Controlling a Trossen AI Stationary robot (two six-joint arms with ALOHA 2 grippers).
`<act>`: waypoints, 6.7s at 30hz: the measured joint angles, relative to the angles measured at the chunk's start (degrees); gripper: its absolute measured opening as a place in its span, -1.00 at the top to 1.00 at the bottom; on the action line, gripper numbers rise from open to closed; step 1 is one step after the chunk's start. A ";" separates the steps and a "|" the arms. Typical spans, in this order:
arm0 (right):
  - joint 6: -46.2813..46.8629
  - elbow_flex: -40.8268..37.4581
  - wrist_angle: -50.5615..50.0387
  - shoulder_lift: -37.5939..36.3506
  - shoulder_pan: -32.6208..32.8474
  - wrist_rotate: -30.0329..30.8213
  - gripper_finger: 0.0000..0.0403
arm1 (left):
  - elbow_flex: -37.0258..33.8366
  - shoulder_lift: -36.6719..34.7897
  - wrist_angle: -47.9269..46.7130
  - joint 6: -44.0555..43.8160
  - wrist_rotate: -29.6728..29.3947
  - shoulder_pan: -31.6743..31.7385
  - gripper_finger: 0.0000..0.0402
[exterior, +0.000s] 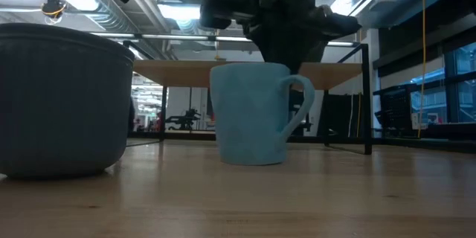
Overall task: Stack small to large cups/mugs on shelf
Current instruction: Put the blue mug on the shelf
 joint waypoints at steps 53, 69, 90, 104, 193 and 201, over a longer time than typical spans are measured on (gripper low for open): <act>-25.12 22.05 -10.33 -5.62 -8.71 11.87 0.89 | -9.09 0.00 8.88 -8.96 0.73 0.00 0.73; -25.71 22.01 -10.25 -6.53 -8.55 12.51 0.89 | -9.09 4.55 9.83 -8.92 1.27 -1.56 0.73; -34.30 21.97 -10.28 -9.80 -4.04 13.52 0.89 | -9.09 5.58 11.72 -8.11 -0.81 -3.89 0.73; -44.56 21.97 -7.99 -11.50 -10.33 13.15 0.89 | -9.09 5.58 11.45 -12.17 -0.76 -4.13 0.73; -41.38 20.68 -5.13 -8.33 -26.66 -0.77 0.85 | 7.83 29.06 15.21 -0.37 16.04 19.30 0.73; -41.57 20.72 -5.79 -7.94 -27.39 -1.40 0.85 | 7.85 30.08 16.54 -0.33 16.24 18.75 0.73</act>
